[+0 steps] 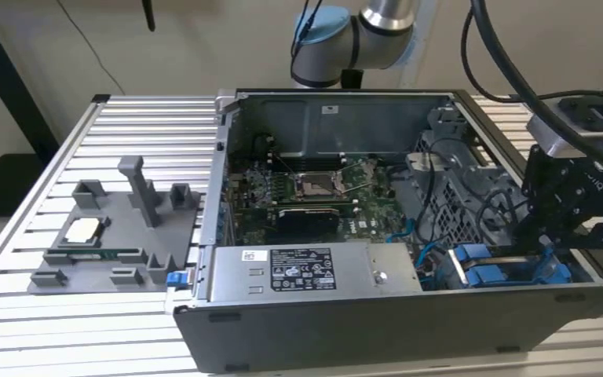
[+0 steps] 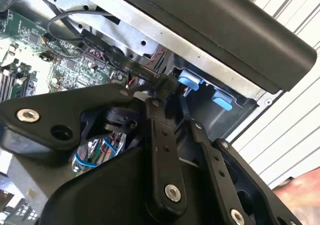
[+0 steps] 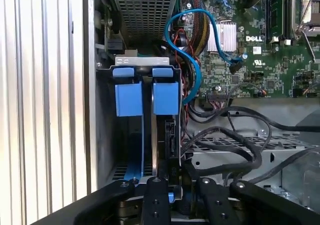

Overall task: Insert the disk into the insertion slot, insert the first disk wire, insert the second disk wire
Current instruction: 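Insert the first disk wire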

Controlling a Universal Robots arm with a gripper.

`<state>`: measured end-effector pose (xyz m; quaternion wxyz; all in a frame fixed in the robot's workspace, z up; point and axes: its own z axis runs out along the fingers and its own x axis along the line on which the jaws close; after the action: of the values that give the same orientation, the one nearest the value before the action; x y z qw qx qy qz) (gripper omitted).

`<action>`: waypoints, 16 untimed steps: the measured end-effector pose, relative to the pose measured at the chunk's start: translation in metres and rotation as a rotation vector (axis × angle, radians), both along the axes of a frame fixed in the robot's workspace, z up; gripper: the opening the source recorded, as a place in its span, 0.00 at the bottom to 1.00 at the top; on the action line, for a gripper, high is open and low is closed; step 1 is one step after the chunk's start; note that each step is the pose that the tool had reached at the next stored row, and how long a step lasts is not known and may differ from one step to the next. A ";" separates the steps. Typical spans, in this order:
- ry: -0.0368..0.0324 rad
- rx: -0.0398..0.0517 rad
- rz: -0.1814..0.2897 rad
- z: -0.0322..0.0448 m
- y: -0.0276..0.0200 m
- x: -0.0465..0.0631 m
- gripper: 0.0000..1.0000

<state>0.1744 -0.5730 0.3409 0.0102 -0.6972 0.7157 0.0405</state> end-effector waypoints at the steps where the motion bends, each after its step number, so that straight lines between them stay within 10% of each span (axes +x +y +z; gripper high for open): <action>1: 0.0000 0.0001 0.000 0.0024 0.0000 0.000 0.27; 16: -0.0031 0.0023 0.000 0.0317 0.0000 -0.002 0.27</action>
<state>0.1723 -0.5730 0.3726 0.0122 -0.6970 0.7158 0.0402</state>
